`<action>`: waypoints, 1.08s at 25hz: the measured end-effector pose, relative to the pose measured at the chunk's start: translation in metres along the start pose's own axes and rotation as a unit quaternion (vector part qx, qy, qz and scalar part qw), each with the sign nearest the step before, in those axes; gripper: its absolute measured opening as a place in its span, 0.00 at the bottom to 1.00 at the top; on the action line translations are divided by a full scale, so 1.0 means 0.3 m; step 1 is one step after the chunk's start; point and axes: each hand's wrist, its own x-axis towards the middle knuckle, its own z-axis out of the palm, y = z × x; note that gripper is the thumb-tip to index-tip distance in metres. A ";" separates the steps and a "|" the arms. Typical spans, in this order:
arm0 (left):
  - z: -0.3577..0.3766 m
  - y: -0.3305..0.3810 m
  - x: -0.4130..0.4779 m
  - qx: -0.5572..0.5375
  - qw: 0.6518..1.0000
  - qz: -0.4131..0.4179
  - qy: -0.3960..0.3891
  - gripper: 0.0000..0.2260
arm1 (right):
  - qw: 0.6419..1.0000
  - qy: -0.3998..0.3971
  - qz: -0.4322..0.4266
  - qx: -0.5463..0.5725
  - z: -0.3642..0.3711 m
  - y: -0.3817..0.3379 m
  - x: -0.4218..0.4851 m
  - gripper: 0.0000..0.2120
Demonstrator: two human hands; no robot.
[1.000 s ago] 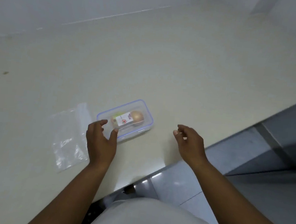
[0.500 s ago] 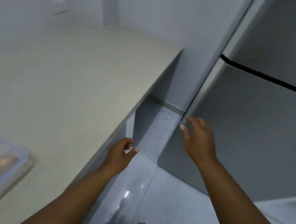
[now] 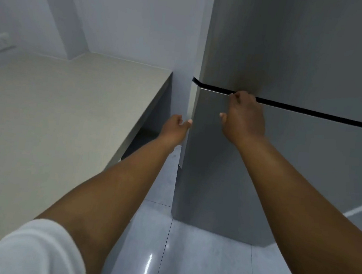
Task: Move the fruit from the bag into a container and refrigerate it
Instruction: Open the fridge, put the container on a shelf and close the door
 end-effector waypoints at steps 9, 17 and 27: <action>0.069 0.009 0.198 -0.048 0.996 0.071 -0.009 0.20 | 0.999 0.016 -0.001 -0.036 0.039 0.016 0.028 0.20; 0.022 -0.066 -0.003 -0.048 0.993 0.103 -0.015 0.19 | 0.997 0.069 0.010 0.017 0.000 -0.028 -0.128 0.21; -0.019 -0.206 -0.648 -0.047 0.972 0.207 -0.098 0.06 | 0.978 0.099 0.186 0.002 -0.252 -0.182 -0.693 0.36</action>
